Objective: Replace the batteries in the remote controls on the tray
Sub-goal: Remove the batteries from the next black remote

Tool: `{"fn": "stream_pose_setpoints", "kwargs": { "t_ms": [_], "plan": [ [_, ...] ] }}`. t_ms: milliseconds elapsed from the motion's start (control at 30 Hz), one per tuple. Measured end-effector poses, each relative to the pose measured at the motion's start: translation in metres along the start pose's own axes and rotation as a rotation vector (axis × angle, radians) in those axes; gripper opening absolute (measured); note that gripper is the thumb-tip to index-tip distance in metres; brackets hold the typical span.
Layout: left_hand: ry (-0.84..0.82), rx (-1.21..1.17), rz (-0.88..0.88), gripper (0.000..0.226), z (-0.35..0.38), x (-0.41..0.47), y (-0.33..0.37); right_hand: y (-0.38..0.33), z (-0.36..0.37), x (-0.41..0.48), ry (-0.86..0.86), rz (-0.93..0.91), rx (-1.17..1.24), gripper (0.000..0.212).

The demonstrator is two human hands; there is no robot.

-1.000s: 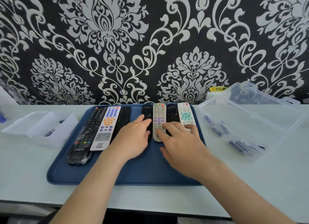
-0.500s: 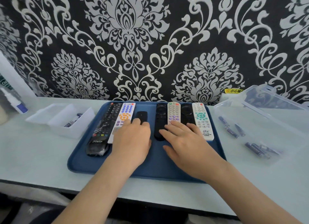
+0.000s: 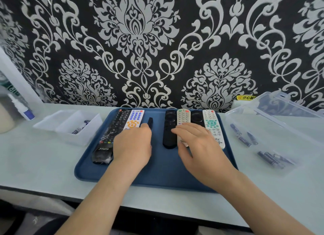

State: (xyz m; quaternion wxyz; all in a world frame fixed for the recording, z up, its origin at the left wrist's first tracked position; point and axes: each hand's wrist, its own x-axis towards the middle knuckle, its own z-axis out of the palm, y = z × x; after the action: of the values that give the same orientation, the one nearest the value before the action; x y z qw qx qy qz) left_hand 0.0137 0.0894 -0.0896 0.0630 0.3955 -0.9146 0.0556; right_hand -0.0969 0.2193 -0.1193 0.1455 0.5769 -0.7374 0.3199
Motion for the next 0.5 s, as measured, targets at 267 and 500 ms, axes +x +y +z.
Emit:
{"fn": "stream_pose_setpoints", "kwargs": {
  "t_ms": [267,500],
  "plan": [
    [-0.091,-1.543,-0.069,0.021,-0.030,-0.006,0.020,-0.019,-0.028,0.015,-0.220,0.817,1.368,0.031],
    [-0.080,-1.411,0.073,0.024,-0.019,-0.009,0.061,-0.014,-0.030,0.012,-0.077,0.802,1.499,0.033]
  ]
}}
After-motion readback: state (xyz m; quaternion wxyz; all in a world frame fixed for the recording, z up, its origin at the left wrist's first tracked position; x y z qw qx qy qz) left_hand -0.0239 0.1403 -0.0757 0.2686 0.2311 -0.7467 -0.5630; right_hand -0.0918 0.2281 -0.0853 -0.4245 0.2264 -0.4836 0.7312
